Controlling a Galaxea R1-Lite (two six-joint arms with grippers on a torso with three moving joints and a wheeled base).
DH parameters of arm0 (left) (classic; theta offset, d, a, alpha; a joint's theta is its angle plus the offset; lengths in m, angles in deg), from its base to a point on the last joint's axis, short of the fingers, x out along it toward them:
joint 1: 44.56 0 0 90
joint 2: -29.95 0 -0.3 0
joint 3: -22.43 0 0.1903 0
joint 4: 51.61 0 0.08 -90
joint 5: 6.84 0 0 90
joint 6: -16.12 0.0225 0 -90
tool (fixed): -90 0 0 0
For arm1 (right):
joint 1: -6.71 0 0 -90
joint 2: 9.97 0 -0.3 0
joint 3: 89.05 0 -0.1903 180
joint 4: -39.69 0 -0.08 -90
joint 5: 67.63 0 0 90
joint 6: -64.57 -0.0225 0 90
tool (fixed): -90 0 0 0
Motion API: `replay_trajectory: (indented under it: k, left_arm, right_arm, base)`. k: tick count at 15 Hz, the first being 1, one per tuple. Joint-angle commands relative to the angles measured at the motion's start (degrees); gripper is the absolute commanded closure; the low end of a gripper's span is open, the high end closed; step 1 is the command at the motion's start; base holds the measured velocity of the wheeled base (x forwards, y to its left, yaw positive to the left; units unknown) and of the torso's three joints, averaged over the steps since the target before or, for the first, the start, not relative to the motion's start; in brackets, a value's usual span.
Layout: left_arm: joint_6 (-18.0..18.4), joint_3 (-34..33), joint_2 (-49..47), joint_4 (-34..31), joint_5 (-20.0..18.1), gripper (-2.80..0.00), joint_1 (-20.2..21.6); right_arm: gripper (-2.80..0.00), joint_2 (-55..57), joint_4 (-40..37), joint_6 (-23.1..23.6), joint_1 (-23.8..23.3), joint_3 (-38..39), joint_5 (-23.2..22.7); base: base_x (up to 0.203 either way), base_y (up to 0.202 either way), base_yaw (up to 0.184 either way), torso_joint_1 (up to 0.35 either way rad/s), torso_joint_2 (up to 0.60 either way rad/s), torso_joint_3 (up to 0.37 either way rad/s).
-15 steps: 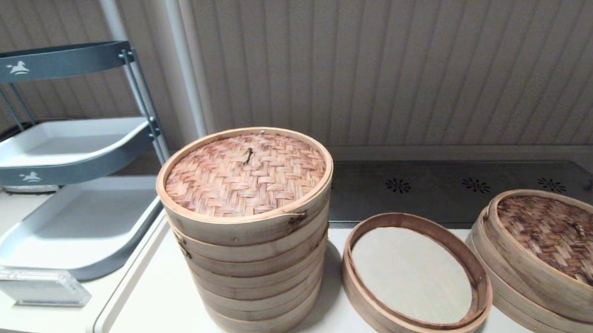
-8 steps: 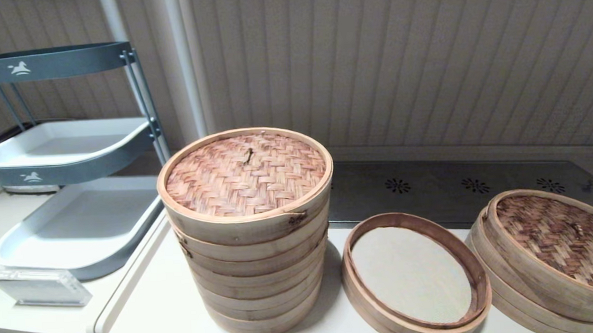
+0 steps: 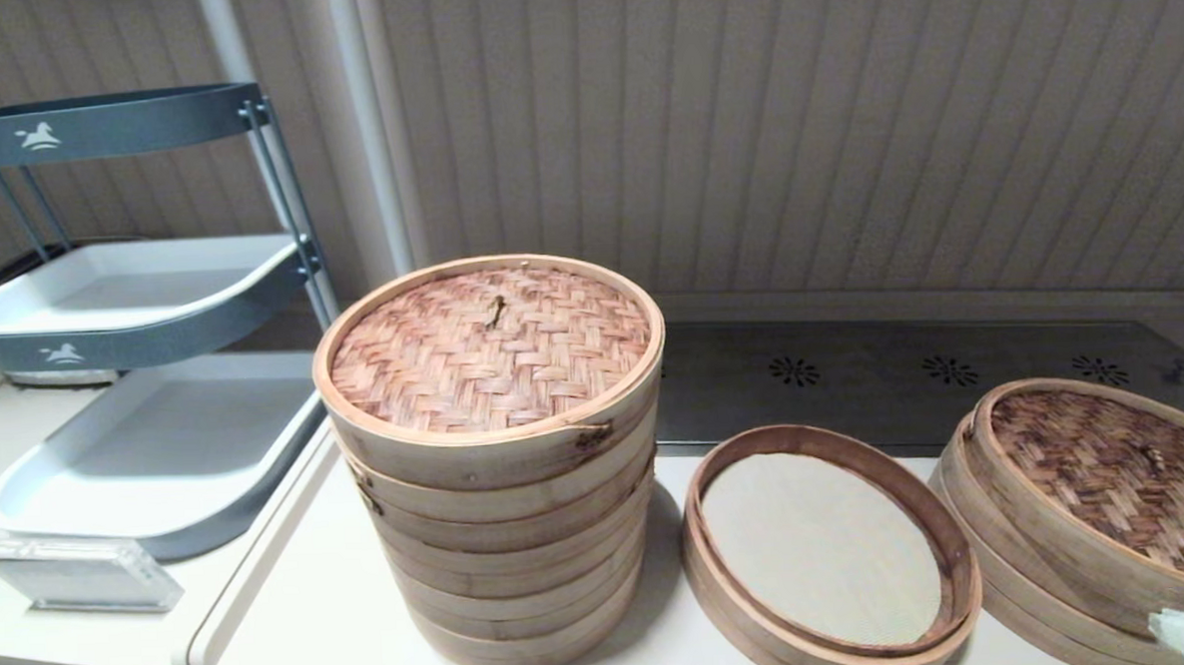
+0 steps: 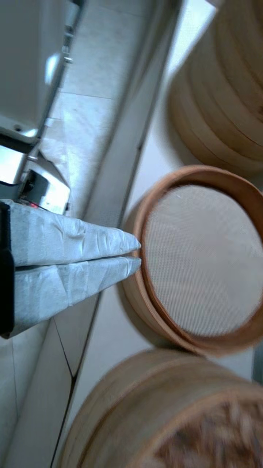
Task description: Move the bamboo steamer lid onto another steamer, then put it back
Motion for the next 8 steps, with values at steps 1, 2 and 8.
replay_trajectory:
  k: [1,2,8]
  left_arm:
    - [0.00,-1.41,0.10,0.04,-0.03,0.00,0.03]
    - [0.00,-1.41,0.08,0.04,0.03,0.00,0.00]
    - [0.00,-1.41,0.08,0.04,-0.04,0.00,0.00]
  right_arm:
    - [0.00,-1.93,0.59,0.42,5.31,3.09,-0.15]
    - [0.00,-2.27,2.11,0.37,6.49,4.79,-0.01]
    - [0.00,-10.67,12.39,0.52,7.10,19.13,3.86]
  base:
    - [0.000,0.000,0.000,0.000,0.00,0.000]
    - [0.000,0.000,0.000,0.000,0.00,0.000]
    - [0.000,0.000,0.000,0.000,0.00,0.000]
